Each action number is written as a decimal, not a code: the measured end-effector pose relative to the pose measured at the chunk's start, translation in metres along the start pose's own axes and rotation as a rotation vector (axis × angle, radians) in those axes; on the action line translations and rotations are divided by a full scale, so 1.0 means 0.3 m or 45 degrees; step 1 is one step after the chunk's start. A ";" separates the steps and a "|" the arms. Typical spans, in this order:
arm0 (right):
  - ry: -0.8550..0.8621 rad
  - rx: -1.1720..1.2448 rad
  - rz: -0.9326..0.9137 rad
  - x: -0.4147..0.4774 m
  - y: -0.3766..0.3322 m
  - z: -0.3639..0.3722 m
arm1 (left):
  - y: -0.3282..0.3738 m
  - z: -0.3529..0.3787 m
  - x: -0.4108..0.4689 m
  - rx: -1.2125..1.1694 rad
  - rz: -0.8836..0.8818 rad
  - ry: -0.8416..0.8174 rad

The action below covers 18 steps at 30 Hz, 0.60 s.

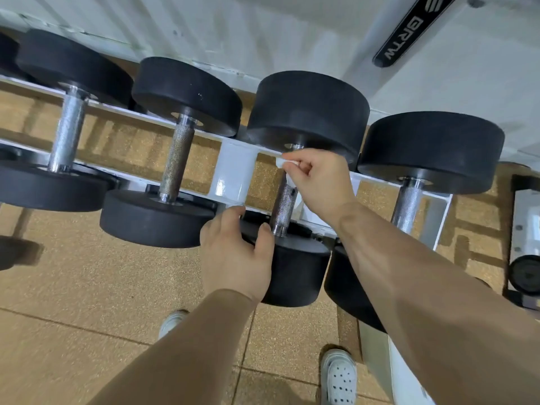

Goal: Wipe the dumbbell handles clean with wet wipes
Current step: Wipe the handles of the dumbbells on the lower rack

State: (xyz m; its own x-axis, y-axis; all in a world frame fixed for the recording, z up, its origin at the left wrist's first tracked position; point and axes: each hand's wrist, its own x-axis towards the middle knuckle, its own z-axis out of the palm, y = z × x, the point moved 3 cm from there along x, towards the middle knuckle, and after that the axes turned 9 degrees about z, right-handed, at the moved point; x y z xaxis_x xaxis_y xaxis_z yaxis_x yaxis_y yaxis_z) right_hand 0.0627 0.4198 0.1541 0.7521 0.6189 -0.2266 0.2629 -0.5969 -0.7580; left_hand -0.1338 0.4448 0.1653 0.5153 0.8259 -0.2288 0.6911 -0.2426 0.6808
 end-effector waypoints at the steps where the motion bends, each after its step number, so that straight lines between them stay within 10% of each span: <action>1: -0.029 0.000 0.009 -0.013 0.003 0.002 | 0.000 0.000 0.000 -0.012 0.001 0.002; 6: -0.398 -0.175 -0.123 -0.110 0.036 0.018 | -0.003 -0.002 -0.001 -0.018 0.036 0.028; 13: 0.010 -0.188 -0.128 -0.064 0.017 0.018 | -0.005 0.002 0.000 -0.041 0.027 0.028; 18: -0.323 -0.132 -0.221 -0.161 0.073 0.032 | -0.008 0.005 0.003 -0.032 0.057 0.042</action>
State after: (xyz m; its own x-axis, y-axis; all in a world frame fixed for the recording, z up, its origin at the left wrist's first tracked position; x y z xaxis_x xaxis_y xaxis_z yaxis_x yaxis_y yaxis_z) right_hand 0.0262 0.3817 0.1426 0.5191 0.8159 -0.2547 0.4439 -0.5120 -0.7353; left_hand -0.1342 0.4454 0.1626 0.5284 0.8308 -0.1748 0.6545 -0.2675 0.7072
